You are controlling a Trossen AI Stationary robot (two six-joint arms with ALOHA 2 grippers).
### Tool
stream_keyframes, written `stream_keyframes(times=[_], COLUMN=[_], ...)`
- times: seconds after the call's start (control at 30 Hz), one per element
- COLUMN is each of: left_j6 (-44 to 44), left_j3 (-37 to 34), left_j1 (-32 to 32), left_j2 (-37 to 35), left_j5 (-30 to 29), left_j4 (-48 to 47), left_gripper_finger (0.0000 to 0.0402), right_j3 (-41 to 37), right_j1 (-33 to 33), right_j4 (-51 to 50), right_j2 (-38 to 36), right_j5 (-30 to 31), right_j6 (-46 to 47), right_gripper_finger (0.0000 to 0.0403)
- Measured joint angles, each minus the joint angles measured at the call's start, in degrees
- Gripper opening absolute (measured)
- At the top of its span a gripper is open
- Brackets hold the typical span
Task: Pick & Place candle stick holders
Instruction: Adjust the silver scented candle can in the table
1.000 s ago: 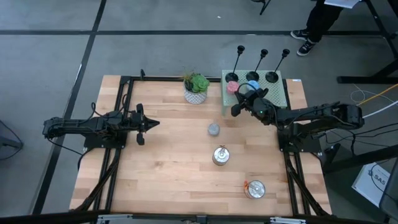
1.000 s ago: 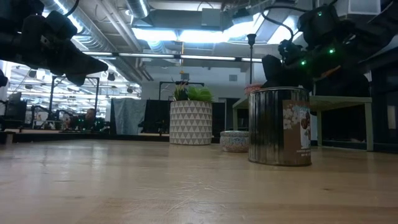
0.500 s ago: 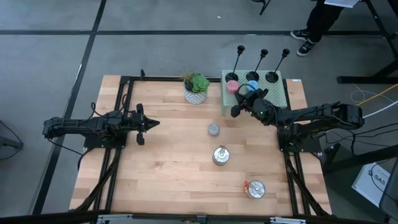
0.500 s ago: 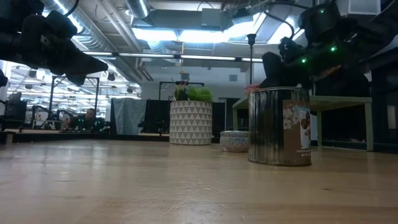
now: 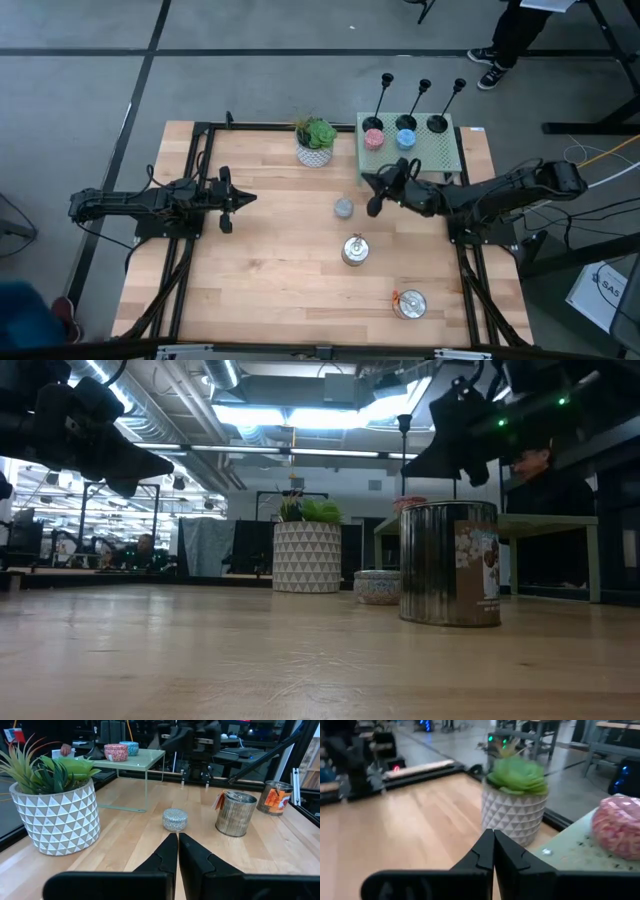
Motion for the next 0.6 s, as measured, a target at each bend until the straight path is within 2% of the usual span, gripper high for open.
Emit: stream_keyframes(times=[0.13,0.37,0.6], left_j6=[0.0,0.0,0.0], left_j3=[0.0,0.0,0.0], left_j1=[0.0,0.0,0.0], left_j2=[0.0,0.0,0.0], left_j5=[0.0,0.0,0.0], left_j4=[0.0,0.0,0.0], left_gripper_finger=[0.0013,0.0008,0.0013], right_j3=[1.4,1.6,1.6], right_j1=[2.4,5.4,7.3], right_j4=[-5.0,-5.4,-5.3], right_j2=[0.0,0.0,1.6], right_j5=[-2.2,-8.0,-8.4], right_j6=[0.0,2.1,2.1], right_gripper_finger=[0.0009,0.0011,0.0047])
